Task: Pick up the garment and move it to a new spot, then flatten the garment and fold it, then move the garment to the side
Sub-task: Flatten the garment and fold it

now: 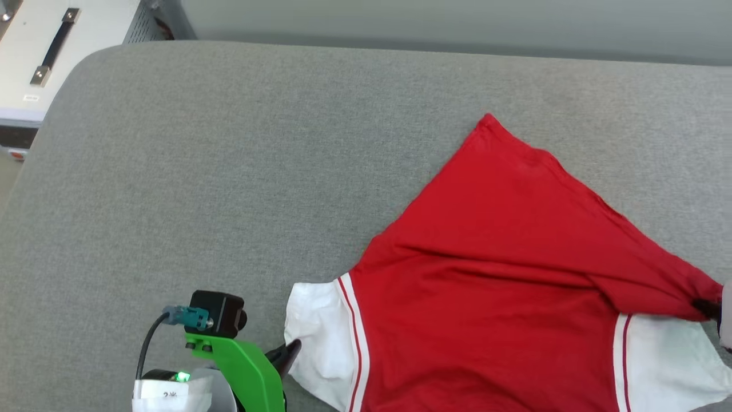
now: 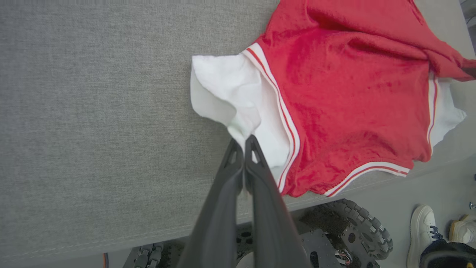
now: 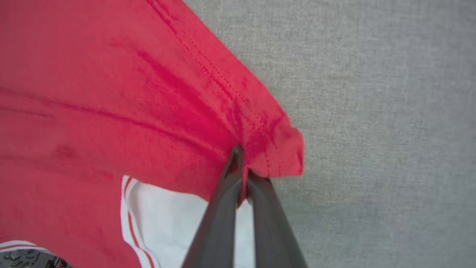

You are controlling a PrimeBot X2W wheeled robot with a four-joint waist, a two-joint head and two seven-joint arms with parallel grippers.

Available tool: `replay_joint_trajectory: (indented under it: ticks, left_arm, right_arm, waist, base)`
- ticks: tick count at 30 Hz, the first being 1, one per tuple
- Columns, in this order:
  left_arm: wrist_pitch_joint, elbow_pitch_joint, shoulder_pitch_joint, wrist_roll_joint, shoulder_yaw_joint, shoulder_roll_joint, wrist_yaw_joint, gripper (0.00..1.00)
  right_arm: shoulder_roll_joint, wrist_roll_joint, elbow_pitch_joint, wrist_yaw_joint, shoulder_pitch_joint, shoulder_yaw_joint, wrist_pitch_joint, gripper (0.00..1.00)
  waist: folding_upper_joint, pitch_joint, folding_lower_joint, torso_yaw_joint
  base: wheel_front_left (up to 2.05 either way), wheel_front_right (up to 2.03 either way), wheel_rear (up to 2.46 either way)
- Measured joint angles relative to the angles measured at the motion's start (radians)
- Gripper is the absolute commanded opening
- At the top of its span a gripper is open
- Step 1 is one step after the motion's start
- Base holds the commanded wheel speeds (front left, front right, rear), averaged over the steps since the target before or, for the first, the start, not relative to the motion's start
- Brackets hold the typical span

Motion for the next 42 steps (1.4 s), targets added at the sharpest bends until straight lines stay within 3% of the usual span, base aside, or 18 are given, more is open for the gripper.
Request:
replay_joint_trajectory:
  ticks: [10, 19, 20, 31, 37, 42]
  left_arm:
    - [-0.033, 0.034, 0.016, -0.013, -0.016, -0.034, 0.0, 0.0]
    - [-0.042, 0.059, 0.015, -0.016, -0.024, -0.043, -0.002, 0.0]
    - [-0.042, 0.058, 0.015, -0.016, -0.024, -0.043, -0.002, 0.0]
    - [-0.04, 0.003, 0.009, -0.011, -0.026, -0.035, -0.001, 0.0]
    - [-0.032, -0.035, -0.02, 0.012, -0.036, -0.033, -0.001, 0.0]
    - [-0.032, -0.046, -0.048, 0.017, -0.05, -0.037, -0.003, 0.0]
  right_arm:
    - [0.061, -0.003, -0.086, 0.0, 0.211, -0.116, 0.012, 0.0]
    - [0.111, -0.028, -0.099, 0.0, 0.264, -0.136, 0.019, 0.01]
    - [0.113, -0.029, -0.104, 0.0, 0.264, -0.139, 0.019, 1.0]
    - [0.045, 0.011, -0.287, 0.0, 0.185, -0.102, 0.13, 1.0]
    - [0.043, 0.017, -0.395, 0.0, 0.02, -0.062, 0.245, 1.0]
    - [0.043, -0.011, -0.385, 0.0, -0.134, 0.008, 0.303, 1.0]
  waist:
    - [0.0, -0.076, 0.0, -0.056]
    - [-0.0001, -0.084, 0.0, -0.06]
    - [-0.0001, -0.084, 0.0, -0.06]
    - [-0.0001, -0.057, 0.0, -0.037]
    - [-0.0001, -0.013, 0.0, -0.006]
    - [-0.0001, 0.035, 0.0, 0.032]
  base:
    - [0.0, 0.0, 0.0]
    - [0.0, 0.0, 0.0]
    - [0.0, 0.0, 0.0]
    - [0.0, 0.0, 0.0]
    - [0.0, 0.0, 0.0]
    - [0.0, 0.0, 0.0]
